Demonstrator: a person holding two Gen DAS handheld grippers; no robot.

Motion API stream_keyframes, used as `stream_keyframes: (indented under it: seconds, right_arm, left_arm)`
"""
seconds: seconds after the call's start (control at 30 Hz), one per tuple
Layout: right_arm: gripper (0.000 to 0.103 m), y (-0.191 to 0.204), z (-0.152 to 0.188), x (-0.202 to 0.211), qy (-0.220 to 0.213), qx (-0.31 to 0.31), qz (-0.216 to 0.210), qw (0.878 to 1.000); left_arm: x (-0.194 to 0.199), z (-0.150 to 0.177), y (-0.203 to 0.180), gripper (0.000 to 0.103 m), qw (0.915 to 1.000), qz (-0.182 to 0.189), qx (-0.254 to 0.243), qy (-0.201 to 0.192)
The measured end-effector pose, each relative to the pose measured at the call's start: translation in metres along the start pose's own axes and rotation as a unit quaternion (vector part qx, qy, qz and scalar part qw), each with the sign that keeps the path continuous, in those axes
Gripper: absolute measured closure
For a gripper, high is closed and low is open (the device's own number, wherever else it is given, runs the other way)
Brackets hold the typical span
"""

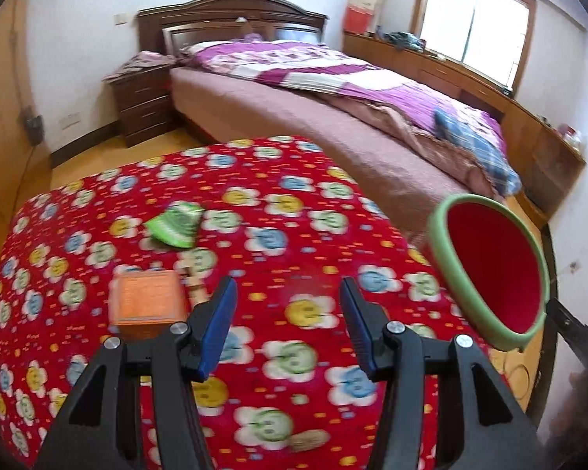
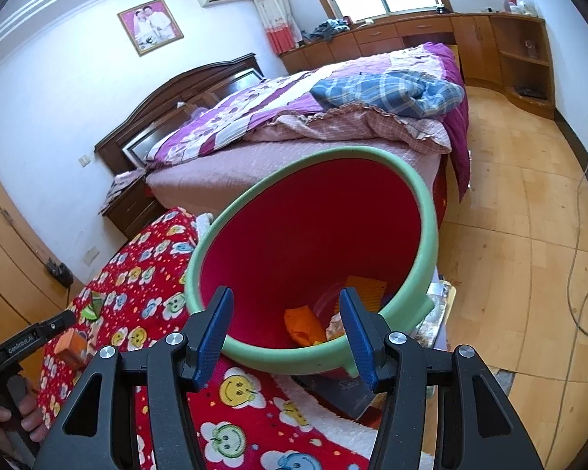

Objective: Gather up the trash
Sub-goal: 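Move the left tool back and grasp the orange-brown box, then lift the orange-brown box with the left tool while the right moves to the wooden stick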

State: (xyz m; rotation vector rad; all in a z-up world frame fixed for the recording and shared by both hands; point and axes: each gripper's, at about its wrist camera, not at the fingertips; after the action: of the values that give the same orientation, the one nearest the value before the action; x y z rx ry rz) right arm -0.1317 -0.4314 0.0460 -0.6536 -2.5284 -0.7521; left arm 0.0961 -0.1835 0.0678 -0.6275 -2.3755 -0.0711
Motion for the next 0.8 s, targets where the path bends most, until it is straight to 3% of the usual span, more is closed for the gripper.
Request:
stream_keyframes:
  seconds: [0.23,0.33,0.53,0.8]
  right_arm:
    - [0.045,0.007,0.003,-0.002,0.009,0.007,-0.003,1.000]
    - [0.045,0.011,0.004,-0.002,0.011,0.009,-0.002,1.000]
    - [0.045,0.017,0.005,-0.002,0.014,0.017,-0.002,1.000]
    - [0.045,0.026,0.008,-0.003,0.020,0.025,-0.006,0.999]
  left_arm:
    - [-0.007,0.002,0.042,0.046,0.9983,-0.054,0.020,0.013]
    - [-0.012,0.005,0.051,0.041,0.9965,-0.078,0.020,0.019]
    - [-0.021,0.012,0.060,0.041,0.9930,-0.116,0.008,0.021]
    - [-0.033,0.020,0.077,0.041,0.9917,-0.117,0.035,0.042]
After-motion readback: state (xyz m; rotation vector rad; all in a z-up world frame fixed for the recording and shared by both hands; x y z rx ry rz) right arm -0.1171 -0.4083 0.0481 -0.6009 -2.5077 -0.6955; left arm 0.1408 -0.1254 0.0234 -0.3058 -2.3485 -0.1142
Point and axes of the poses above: each gripper's, at about its wrist camera, not at the fingertips, and x roughly against the way its jaws point, y to its left, z to its underside, and after that the axes turned 7 degrees about -y, right-handed
